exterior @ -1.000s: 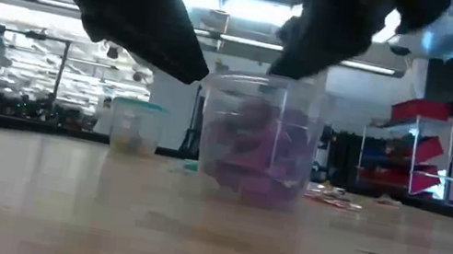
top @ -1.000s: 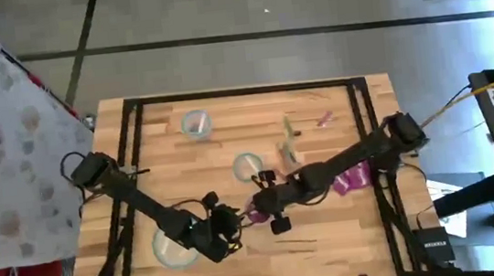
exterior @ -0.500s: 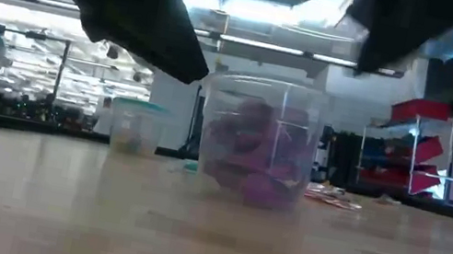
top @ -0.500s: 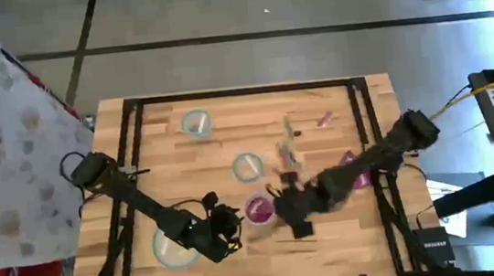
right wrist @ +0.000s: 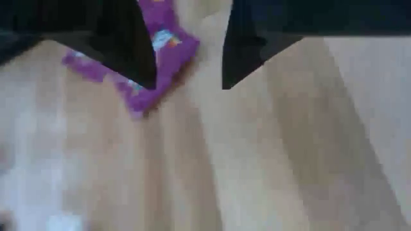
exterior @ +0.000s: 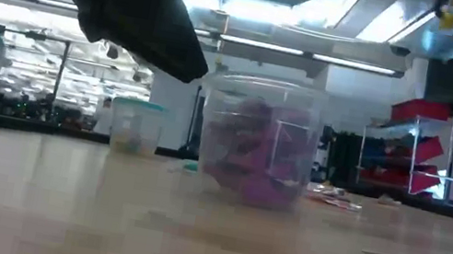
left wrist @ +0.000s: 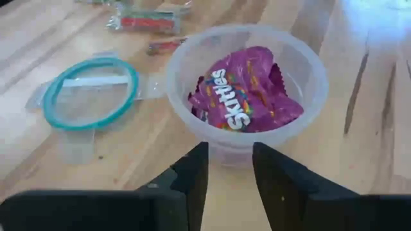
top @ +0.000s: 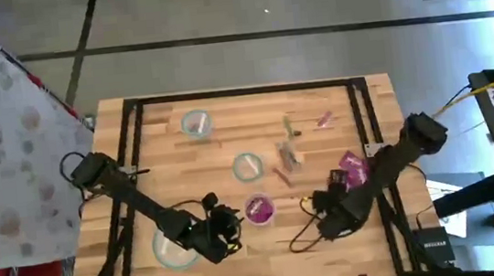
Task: Sort candy
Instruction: Put the violet candy into the bottom small transparent bin
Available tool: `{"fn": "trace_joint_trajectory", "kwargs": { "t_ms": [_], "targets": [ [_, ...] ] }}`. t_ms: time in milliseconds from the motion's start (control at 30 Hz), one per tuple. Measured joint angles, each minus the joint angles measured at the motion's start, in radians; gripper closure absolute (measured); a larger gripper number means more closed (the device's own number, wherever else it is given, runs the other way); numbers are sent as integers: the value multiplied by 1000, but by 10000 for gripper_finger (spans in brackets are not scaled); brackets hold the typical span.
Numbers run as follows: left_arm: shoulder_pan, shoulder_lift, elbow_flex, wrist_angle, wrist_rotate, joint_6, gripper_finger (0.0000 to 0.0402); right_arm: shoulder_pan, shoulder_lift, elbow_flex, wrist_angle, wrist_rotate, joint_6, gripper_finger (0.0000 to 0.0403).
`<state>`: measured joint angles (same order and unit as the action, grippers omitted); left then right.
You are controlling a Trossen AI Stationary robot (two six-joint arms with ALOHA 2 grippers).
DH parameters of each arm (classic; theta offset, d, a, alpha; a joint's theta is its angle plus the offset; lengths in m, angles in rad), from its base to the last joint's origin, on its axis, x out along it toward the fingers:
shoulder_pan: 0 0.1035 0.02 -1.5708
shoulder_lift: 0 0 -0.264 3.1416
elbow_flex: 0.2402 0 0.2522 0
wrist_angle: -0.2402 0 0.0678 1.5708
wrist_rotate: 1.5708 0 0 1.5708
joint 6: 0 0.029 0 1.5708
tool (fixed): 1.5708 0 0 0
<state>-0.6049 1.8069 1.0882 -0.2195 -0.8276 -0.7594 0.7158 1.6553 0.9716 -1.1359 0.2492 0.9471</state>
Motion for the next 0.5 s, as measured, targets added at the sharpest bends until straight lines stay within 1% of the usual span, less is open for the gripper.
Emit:
{"fn": "trace_joint_trajectory", "kwargs": {
  "t_ms": [100, 167, 233, 400, 500],
  "targets": [
    [4, 0, 0, 0, 0, 1, 294, 13, -2, -65, 18, -11, 18, 185],
    [5, 0, 0, 0, 0, 9, 294, 11, -2, -111, 23, -19, 26, 182],
    [5, 0, 0, 0, 0, 13, 294, 10, -2, -160, 64, -33, 30, 186],
    [5, 0, 0, 0, 0, 14, 294, 12, -14, -234, 159, -35, 37, 212],
    [5, 0, 0, 0, 0, 15, 294, 12, -13, -238, 168, -37, 49, 248]
  ]
}}
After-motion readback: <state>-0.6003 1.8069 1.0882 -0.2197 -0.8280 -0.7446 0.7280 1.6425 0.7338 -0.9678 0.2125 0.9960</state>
